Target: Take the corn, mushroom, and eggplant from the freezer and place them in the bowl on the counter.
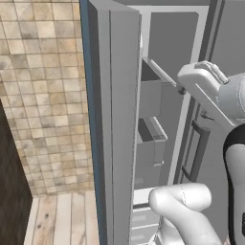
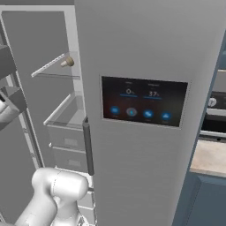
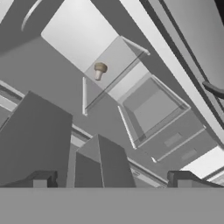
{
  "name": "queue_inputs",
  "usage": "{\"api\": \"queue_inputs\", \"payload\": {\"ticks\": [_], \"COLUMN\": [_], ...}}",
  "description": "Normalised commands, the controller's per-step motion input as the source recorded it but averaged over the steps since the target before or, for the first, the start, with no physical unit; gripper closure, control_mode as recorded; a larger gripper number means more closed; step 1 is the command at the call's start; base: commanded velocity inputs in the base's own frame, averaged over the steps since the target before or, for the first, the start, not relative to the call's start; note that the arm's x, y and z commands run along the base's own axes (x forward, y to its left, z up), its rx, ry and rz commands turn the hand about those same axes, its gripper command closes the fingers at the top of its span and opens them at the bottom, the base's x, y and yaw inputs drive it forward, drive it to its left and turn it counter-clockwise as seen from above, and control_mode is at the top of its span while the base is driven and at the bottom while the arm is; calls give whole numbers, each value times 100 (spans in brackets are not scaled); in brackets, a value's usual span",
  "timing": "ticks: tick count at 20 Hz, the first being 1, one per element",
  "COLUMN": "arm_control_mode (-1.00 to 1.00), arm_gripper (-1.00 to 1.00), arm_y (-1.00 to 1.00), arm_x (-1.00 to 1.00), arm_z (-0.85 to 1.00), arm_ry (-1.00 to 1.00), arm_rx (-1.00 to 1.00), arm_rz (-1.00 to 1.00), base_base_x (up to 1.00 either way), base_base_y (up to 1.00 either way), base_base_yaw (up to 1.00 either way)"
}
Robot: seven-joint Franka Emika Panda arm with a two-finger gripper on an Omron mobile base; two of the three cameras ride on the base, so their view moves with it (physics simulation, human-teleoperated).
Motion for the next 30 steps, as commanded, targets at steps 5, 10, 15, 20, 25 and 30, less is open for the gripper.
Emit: {"api": "queue_inputs", "payload": {"ticks": [5,10,15,20,25,30], "arm_control_mode": [-100,-100,-100,-100,-100,-100], "arm_gripper": [-100,-100,-100,-100,-100,-100], "arm_y": [-10,-8,0,-2,0,0], "arm_x": [45,52,55,47,58,60], "arm_z": [0,0,0,0,0,0], "arm_ry": [3,2,3,0,2,11], "arm_rx": [1,0,0,0,0,0], "arm_rz": [0,0,0,0,0,0], "base_base_x": [0,0,0,0,0,0], "base_base_y": [0,0,0,0,0,0], "base_base_yaw": [0,0,0,0,0,0]}}
